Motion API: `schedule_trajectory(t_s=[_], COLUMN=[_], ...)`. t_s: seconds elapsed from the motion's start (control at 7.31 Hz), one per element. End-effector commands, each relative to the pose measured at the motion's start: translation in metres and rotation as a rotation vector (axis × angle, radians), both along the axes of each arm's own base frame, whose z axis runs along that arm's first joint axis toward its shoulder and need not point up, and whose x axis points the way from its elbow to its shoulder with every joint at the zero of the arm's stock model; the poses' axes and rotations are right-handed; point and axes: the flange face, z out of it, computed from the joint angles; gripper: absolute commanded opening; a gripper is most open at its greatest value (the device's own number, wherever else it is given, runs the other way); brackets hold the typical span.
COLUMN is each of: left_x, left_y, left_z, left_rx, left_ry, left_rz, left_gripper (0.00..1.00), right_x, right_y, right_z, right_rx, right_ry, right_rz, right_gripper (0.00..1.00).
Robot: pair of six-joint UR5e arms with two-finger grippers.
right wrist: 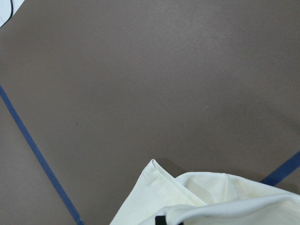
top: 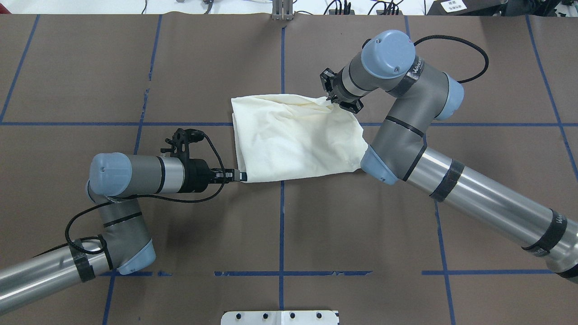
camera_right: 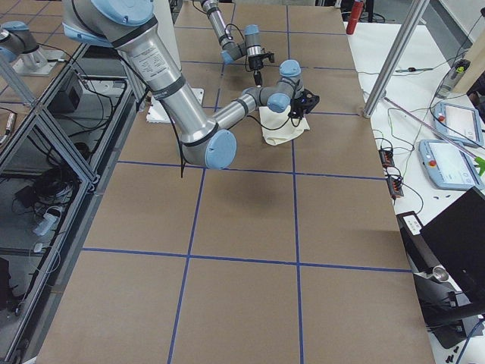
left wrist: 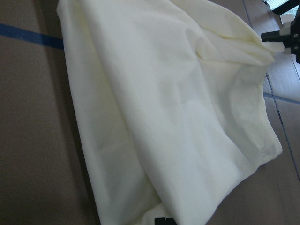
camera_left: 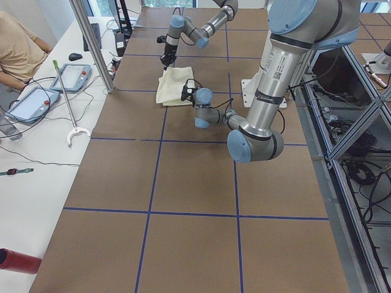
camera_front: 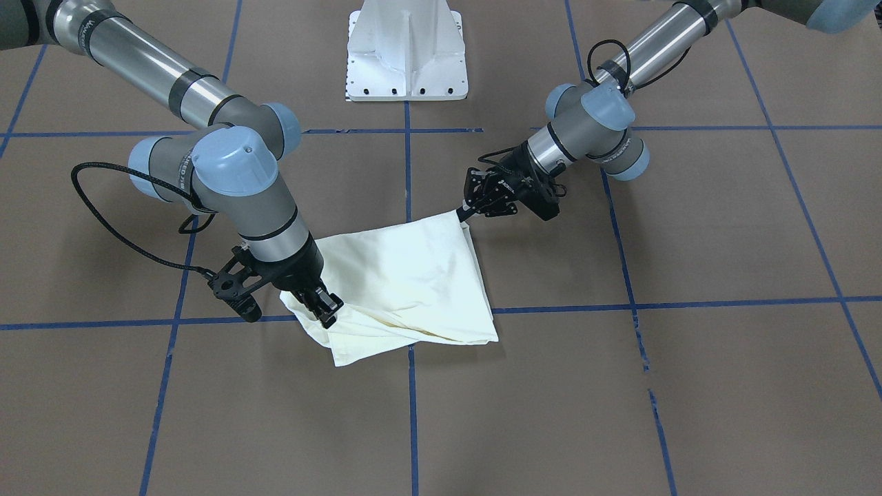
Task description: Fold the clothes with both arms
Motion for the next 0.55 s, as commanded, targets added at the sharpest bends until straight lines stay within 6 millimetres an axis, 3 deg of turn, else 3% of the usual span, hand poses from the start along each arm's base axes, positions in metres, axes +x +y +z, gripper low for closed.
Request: schedule_trajectory(t_s=[0.0, 0.14, 0.27, 0.41], left_x=[-0.017, -0.042, -0.055, -0.052], left_y=[0.010, 0.023, 0.002, -0.014], left_z=[0.009, 0.010, 0.004, -0.019], left_rx=[0.023, 0.025, -0.033, -0.043], left_ry=[0.045, 0.082, 0.100, 0.118], left_rz=[0.024, 0.044, -0.007, -0.075], left_gripper=[0.00, 0.00, 0.00, 0.00], right_x=[-0.002, -0.003, -0.003, -0.003], right_y=[0.000, 0.001, 0.001, 0.001], right_z=[0.002, 0.001, 0.000, 0.000], right_rx=[-0.002, 0.009, 0.012, 0.012], right_ry=[0.002, -0.009, -0.014, -0.014], right_rz=[-0.002, -0.002, -0.001, -0.001], right_gripper=[0.00, 0.00, 0.00, 0.00])
